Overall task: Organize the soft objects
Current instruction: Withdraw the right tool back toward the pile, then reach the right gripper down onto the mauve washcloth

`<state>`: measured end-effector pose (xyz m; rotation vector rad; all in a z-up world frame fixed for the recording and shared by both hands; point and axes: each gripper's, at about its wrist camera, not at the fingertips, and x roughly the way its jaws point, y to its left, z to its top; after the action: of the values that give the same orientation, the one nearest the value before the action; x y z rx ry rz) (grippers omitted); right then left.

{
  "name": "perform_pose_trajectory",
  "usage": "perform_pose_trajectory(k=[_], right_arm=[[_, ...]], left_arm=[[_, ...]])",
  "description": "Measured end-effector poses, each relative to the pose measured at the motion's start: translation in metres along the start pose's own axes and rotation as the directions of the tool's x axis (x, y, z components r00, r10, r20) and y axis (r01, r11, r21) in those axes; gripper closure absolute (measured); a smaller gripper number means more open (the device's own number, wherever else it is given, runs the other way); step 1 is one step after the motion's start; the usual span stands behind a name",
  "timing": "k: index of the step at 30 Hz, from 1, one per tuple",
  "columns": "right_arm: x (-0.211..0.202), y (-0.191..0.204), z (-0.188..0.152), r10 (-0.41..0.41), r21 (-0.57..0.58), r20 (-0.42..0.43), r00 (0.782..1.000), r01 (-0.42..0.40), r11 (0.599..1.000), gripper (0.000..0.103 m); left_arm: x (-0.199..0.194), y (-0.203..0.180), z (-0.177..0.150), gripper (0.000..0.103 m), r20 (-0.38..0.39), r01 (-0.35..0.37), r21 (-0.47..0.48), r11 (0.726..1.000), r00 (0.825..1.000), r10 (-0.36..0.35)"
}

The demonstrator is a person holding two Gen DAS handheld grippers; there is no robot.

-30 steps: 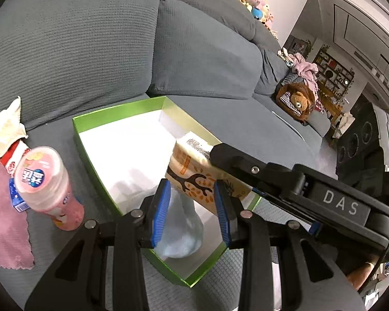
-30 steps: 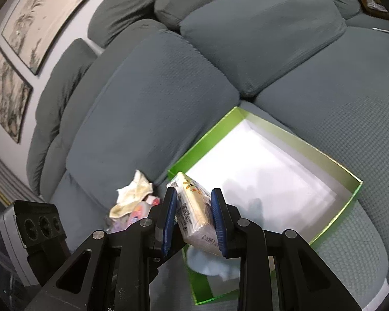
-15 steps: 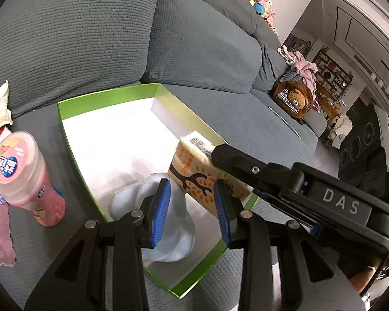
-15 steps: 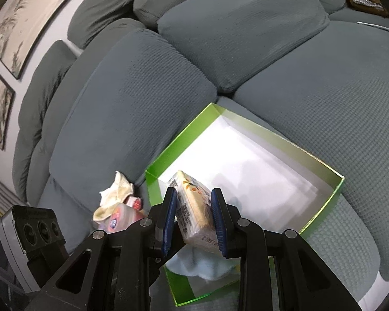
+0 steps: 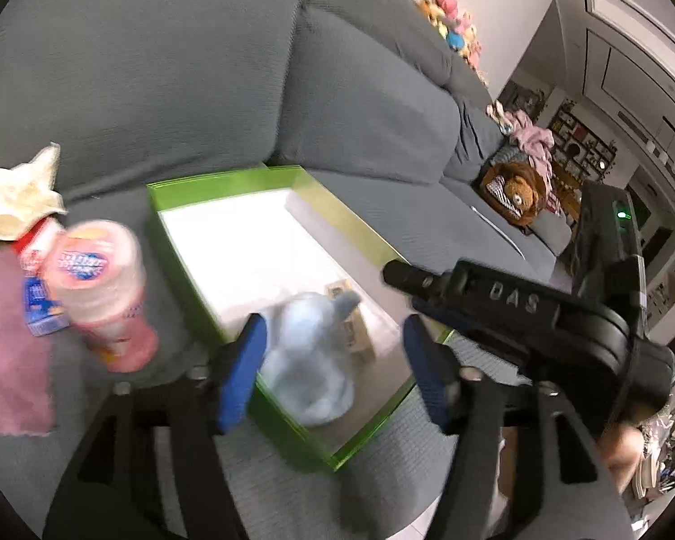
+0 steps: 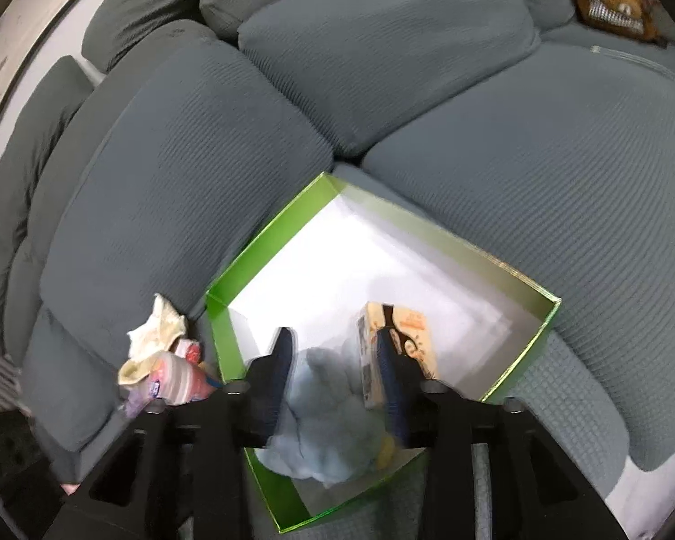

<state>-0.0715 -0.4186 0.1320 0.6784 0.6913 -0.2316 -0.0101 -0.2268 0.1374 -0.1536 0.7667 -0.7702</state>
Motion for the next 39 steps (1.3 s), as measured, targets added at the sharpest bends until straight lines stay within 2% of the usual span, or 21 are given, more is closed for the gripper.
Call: perform_pose_trajectory(k=[1,2,3,5,7,9,12,16,20,23,24,26,27,31,35,39], right_arm=[[-0.006,0.004,-0.001,-0.008,-0.014,0.024,1.000,0.009,1.000,0.039],[-0.010,0.008,-0.001,-0.009,-0.022,0.042,0.999,0.010,1.000,0.033],[-0.017,0.013,-0.002,-0.005,-0.036,0.066,0.998,0.007,0.999,0.031],[-0.026,0.023,-0.004,0.004,-0.057,0.102,0.995,0.001,0.998,0.017],[-0.037,0.038,-0.008,0.011,-0.096,0.144,0.990,0.003,0.995,0.012],[-0.042,0.052,-0.011,0.018,-0.136,0.163,0.986,0.005,0.991,0.010],[-0.045,0.075,-0.019,0.042,-0.194,0.170,0.984,-0.008,0.981,0.007],[-0.045,0.104,-0.032,0.024,-0.252,0.196,0.980,0.027,0.967,0.007],[-0.039,0.136,-0.051,0.095,-0.318,0.153,0.984,-0.042,0.947,0.007],[-0.030,0.161,-0.067,0.110,-0.394,0.125,0.986,-0.053,0.918,0.007],[-0.025,0.170,-0.074,0.110,-0.421,0.109,0.988,-0.054,0.905,0.007],[-0.016,0.183,-0.086,0.108,-0.460,0.073,0.991,-0.063,0.886,0.007],[-0.011,0.189,-0.092,0.108,-0.477,0.054,0.993,-0.070,0.876,0.007],[0.007,0.211,-0.116,0.116,-0.550,-0.024,0.993,-0.110,0.828,0.007],[0.024,0.224,-0.135,0.095,-0.584,-0.083,0.992,-0.126,0.802,0.007],[0.041,0.237,-0.151,0.084,-0.615,-0.139,0.987,-0.153,0.774,0.007]], left_arm=[[-0.013,0.005,-0.001,0.033,0.015,-0.009,-0.010,1.000,1.000,0.009],[-0.023,0.011,-0.003,0.030,0.029,-0.015,-0.022,1.000,0.999,0.016],[-0.030,0.012,-0.004,0.024,0.041,-0.018,-0.027,0.999,0.999,0.019],[-0.051,0.021,-0.007,0.017,0.073,-0.035,-0.035,0.999,0.997,0.037],[-0.071,0.030,-0.011,0.007,0.105,-0.063,-0.038,0.997,0.992,0.066],[-0.090,0.042,-0.017,0.002,0.125,-0.105,-0.042,0.994,0.986,0.110],[-0.111,0.063,-0.027,0.001,0.142,-0.181,-0.052,0.982,0.972,0.186],[-0.130,0.104,-0.046,0.001,0.160,-0.265,-0.112,0.958,0.946,0.280],[-0.139,0.153,-0.066,0.002,0.120,-0.346,-0.233,0.909,0.917,0.380],[-0.147,0.183,-0.073,0.002,0.083,-0.397,-0.309,0.864,0.894,0.440],[-0.151,0.186,-0.074,0.002,0.077,-0.411,-0.315,0.856,0.887,0.455],[-0.158,0.194,-0.075,0.002,0.083,-0.456,-0.330,0.827,0.858,0.507],[-0.160,0.196,-0.075,0.002,0.083,-0.469,-0.337,0.816,0.849,0.522],[-0.166,0.213,-0.078,0.002,0.036,-0.533,-0.365,0.764,0.811,0.583],[-0.177,0.220,-0.079,0.002,0.039,-0.540,-0.384,0.749,0.801,0.597],[-0.184,0.226,-0.080,0.002,0.035,-0.529,-0.411,0.742,0.804,0.593]])
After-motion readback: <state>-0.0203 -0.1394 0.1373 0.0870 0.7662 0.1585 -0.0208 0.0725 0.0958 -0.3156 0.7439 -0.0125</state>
